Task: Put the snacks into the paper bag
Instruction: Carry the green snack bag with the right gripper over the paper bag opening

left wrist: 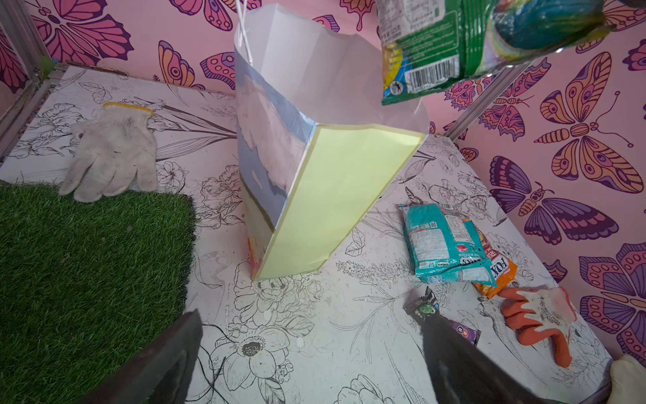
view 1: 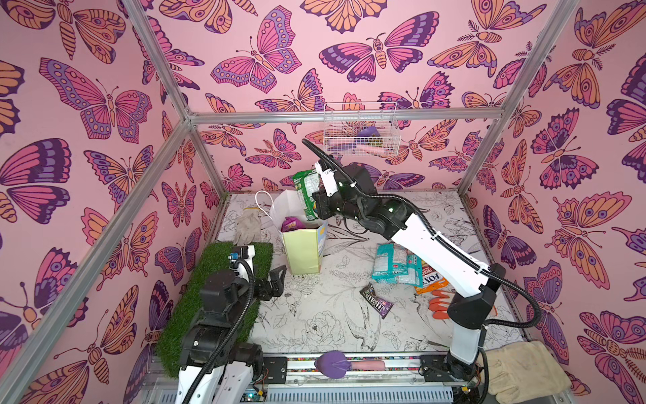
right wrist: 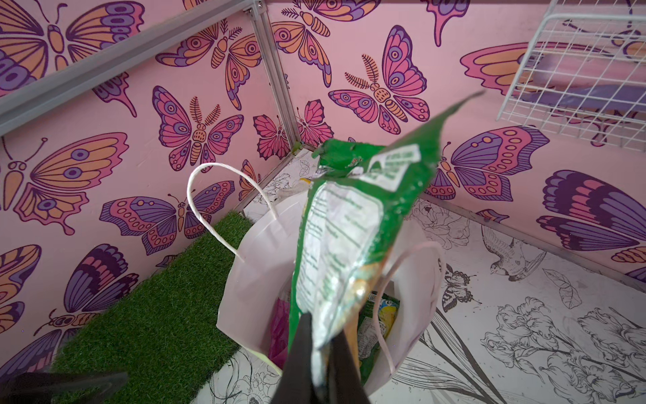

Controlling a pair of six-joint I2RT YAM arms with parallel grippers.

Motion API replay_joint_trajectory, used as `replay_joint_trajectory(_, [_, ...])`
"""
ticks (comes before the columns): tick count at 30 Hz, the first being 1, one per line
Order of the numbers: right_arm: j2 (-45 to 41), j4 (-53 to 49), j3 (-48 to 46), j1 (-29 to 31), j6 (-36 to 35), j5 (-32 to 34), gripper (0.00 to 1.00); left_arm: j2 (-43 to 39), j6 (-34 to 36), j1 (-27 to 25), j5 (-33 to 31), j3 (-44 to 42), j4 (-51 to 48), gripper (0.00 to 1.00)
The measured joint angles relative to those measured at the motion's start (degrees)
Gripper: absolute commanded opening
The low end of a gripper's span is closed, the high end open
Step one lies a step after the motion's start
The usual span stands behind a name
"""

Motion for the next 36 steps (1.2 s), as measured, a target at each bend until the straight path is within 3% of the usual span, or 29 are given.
replay_joint_trajectory(16, [7.37, -7.8, 10.56, 1.7, -3.34, 3.43, 0.0, 0.0, 0.0, -0.04, 0.0, 0.0, 0.0, 1.0])
replay_joint_trajectory(36, [10.25, -10.03, 11.61, 2.03, -5.29, 5.29, 0.0, 0.0, 0.02, -0.15, 0.0, 0.0, 0.0, 1.0])
